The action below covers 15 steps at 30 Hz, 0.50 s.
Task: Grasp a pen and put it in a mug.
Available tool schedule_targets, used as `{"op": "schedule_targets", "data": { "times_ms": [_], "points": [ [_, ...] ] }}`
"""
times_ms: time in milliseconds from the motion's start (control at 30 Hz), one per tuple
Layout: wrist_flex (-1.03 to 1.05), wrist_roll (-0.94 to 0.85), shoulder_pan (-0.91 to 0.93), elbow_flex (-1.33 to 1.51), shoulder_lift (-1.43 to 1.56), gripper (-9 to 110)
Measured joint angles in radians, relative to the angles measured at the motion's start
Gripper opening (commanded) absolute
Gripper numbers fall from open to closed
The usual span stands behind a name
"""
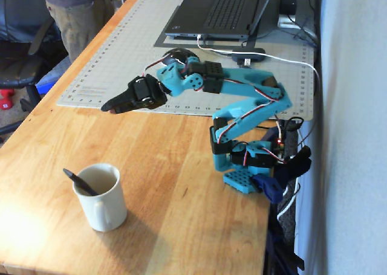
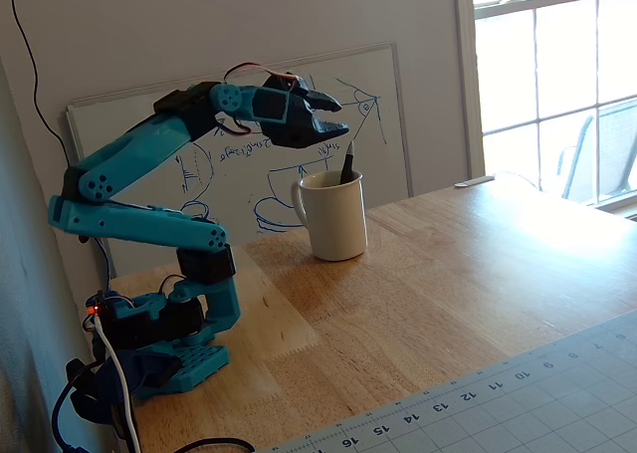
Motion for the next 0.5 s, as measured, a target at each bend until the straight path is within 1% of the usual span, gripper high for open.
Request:
{"op": "schedule_targets", "data": {
  "times_ms": [267, 333, 500],
  "points": [
    [0.000, 0.101, 0.179, 0.192, 0.250, 14],
    [0.000, 0.123, 0.195, 0.225, 0.304, 11],
    [0.000, 0.184, 0.202, 0.342, 0.430, 1]
  ]
}}
